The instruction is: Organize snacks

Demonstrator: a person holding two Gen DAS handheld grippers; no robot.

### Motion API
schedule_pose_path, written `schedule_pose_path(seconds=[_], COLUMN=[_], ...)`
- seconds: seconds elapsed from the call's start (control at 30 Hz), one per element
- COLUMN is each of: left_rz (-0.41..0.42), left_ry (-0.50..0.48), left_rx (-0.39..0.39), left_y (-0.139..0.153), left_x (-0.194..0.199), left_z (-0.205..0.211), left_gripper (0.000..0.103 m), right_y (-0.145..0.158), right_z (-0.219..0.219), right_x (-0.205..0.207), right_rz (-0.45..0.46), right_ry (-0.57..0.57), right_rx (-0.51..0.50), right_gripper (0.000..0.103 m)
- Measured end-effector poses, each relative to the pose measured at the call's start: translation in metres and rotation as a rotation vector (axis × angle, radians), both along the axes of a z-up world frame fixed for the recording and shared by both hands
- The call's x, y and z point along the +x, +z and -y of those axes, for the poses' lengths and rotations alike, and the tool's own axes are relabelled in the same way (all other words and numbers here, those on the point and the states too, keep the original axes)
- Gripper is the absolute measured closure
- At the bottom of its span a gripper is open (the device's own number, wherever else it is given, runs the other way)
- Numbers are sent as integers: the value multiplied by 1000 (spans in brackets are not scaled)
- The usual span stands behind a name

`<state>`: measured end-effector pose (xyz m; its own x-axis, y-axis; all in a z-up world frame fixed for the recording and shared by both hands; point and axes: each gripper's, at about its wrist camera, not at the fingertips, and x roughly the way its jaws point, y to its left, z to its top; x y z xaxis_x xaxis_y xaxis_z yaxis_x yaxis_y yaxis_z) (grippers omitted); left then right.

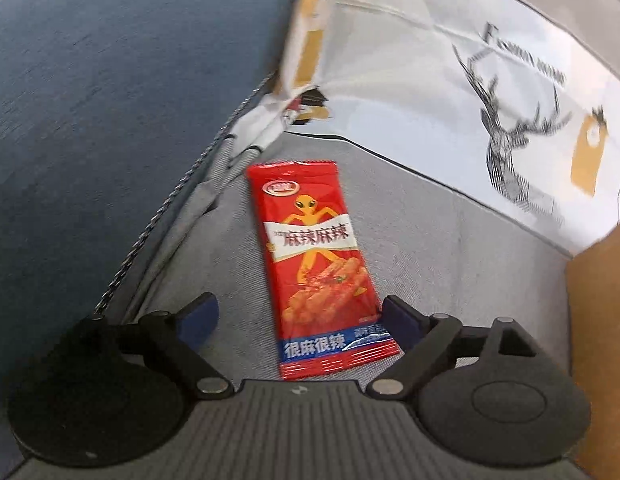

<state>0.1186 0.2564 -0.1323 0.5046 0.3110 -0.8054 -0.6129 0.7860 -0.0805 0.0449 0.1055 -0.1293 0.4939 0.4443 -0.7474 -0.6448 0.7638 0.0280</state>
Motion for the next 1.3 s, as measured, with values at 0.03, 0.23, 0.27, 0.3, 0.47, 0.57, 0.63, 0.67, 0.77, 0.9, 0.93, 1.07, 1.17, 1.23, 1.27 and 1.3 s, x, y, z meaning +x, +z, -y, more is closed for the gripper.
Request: schedule_pose_path(seconds=[0.03, 0.23, 0.27, 0.3, 0.47, 0.57, 0.63, 0.67, 0.77, 0.9, 0.93, 1.07, 1.17, 1.23, 1.27, 1.3], left_rz=[-11, -17, -13, -6, 28, 9, -5, -6, 11, 18, 16, -35, -53, -48, -44, -36], left_ry=[-12, -77, -79, -82, -98, -123, -140, -137, -109, -68, -64, -54, -61, -86, -88, -90], left_rx=[25, 99, 94, 89, 4, -46, -71, -73, -55, -49, -47, -6, 37, 59, 54, 44], left_y=[-2, 0, 0, 1, 12, 16, 19, 20, 21, 17, 16, 3, -2, 1, 3, 3], left_x=[2, 7, 6, 5, -8, -19, -27, -31, -33, -26, -23, -10, -7, -6, -6, -8], left_z=[3, 15, 15, 15, 11, 9, 8, 7, 2, 2, 1, 4, 8, 10, 9, 9], left_gripper=[13, 48, 49, 53, 70, 71, 69, 67, 44, 19, 19, 19, 30, 52, 54, 56], right_y=[0, 5, 6, 6, 9, 9, 9, 9, 10, 10, 10, 8, 6, 4, 4, 4], right_z=[0, 6, 7, 7, 10, 11, 10, 10, 10, 8, 8, 8, 7, 7, 6, 6], right_x=[0, 3, 3, 4, 5, 3, 4, 3, 6, 8, 8, 10, 11, 11, 11, 10], right_rz=[0, -21, -21, -22, -18, -26, -31, -33, -37, -46, -47, -49, -47, -43, -41, -38], right_ry=[5, 7, 3, 2, -14, -22, -25, -26, -33, -33, -30, -29, -35, -38, -39, -41], right_rx=[1, 22, 22, 23, 32, 32, 31, 30, 28, 25, 23, 17, 13, 10, 10, 11], right_gripper=[72, 84, 85, 85, 85, 85, 85, 85, 85, 84, 84, 84, 84, 84, 84, 84])
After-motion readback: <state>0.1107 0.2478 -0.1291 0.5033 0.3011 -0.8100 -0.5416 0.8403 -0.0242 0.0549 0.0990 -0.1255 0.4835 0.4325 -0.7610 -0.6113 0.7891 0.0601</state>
